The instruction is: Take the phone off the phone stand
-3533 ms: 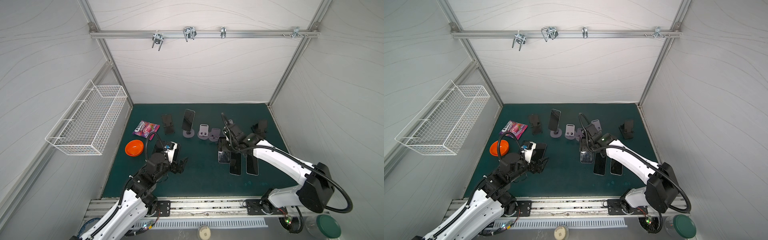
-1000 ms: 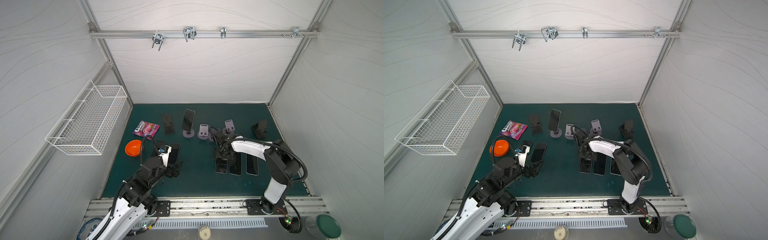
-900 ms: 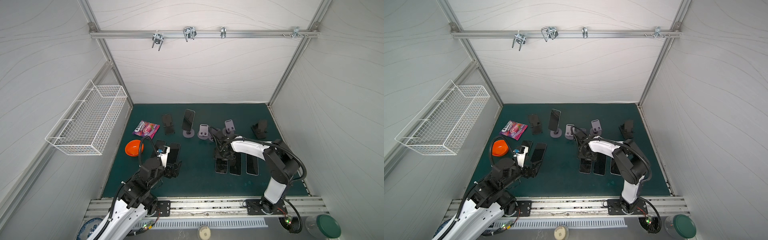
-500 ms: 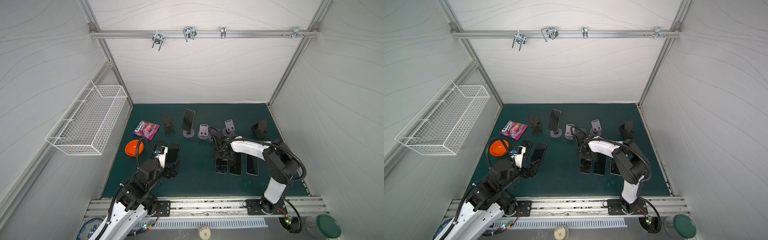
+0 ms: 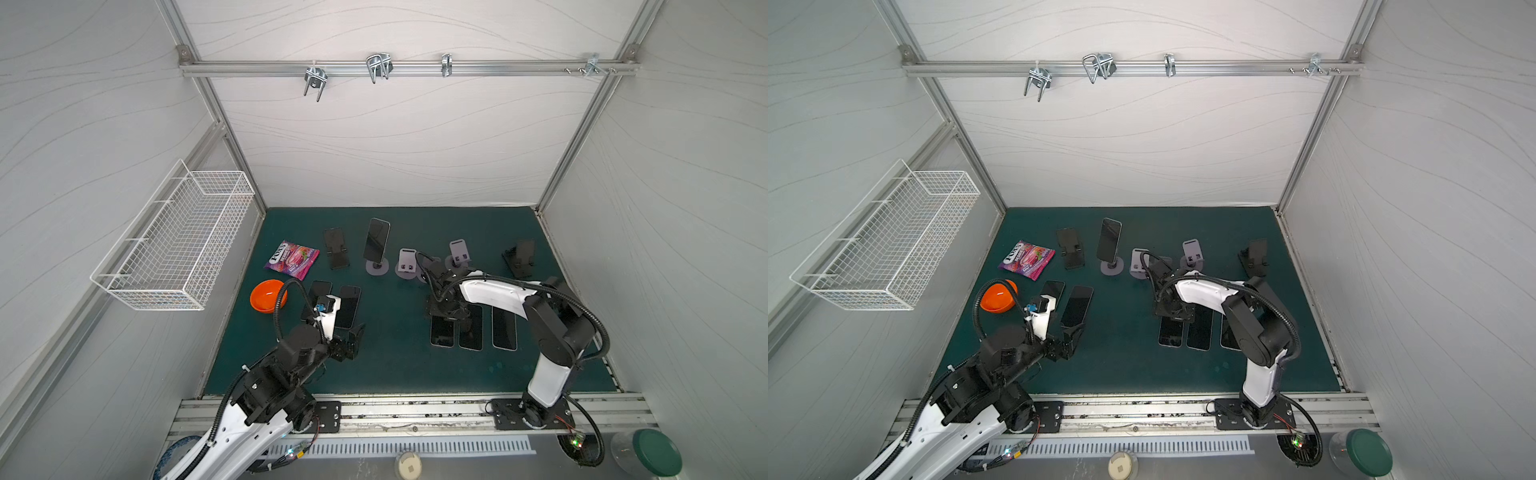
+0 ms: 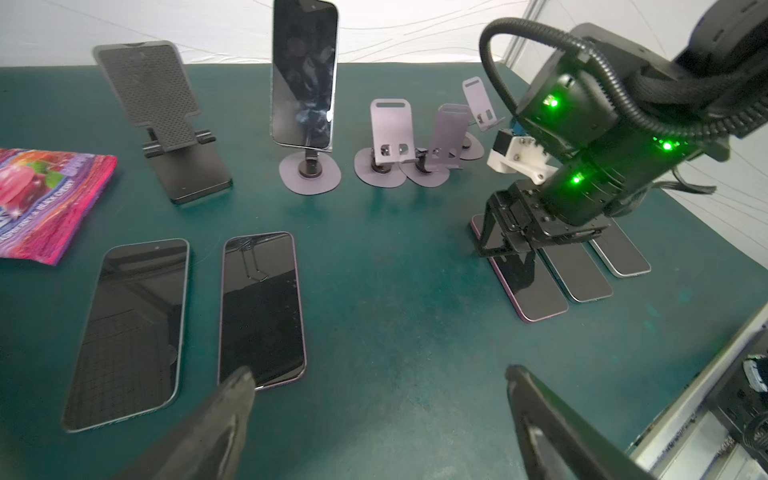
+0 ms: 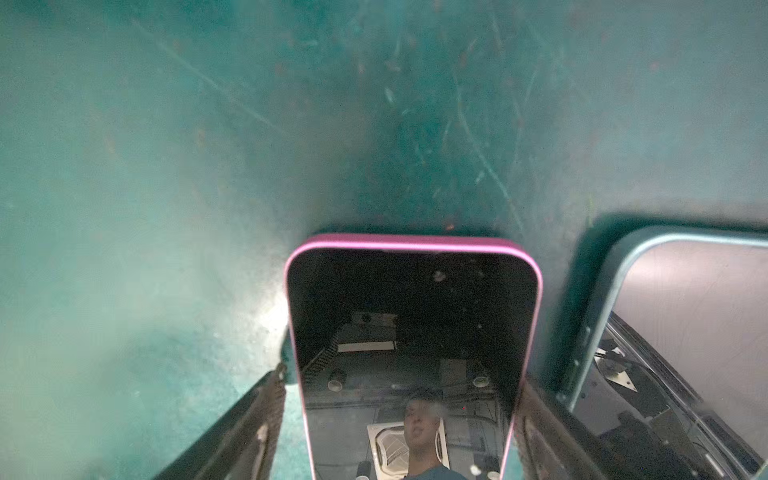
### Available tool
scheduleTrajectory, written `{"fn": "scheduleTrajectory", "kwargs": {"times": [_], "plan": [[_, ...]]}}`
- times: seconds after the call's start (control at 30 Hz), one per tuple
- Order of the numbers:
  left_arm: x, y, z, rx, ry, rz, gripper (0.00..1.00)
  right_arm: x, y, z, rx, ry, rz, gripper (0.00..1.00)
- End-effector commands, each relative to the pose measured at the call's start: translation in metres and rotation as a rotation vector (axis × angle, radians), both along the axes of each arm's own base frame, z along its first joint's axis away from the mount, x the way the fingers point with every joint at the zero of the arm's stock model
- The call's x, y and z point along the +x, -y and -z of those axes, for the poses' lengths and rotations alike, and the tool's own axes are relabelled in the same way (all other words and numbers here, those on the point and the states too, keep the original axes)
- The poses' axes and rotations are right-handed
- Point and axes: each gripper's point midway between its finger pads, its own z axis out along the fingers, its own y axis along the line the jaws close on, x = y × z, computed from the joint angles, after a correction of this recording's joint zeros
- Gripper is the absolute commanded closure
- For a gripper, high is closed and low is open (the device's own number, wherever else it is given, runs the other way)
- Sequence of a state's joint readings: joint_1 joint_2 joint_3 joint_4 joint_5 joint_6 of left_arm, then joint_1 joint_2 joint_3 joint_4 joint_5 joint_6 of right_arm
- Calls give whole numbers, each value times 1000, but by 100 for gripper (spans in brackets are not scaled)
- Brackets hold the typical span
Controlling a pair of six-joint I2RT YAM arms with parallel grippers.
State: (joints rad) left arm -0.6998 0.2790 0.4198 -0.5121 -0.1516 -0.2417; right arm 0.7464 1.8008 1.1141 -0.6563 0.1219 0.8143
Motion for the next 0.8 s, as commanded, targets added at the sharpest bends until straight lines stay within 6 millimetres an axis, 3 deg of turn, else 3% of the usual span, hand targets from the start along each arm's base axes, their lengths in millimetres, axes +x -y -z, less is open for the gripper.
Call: {"fn": "scheduleTrajectory", "kwargs": {"times": [0.0,0.27,0.5,0.77], "plan": [[3,-1,-6,-31,52,-29,5,-16,12,25,-46,-82,17,14],[0,0,-5,-25,60,-29,5,-3,10,-1,-43,-1,-3,9],[0,-1,-6,-20,56,-35,4,19,4,-53,16,169,-13,2],[1,-4,-7,-25,59,-50,4,31,14,-110,4,306,-57,1]]}}
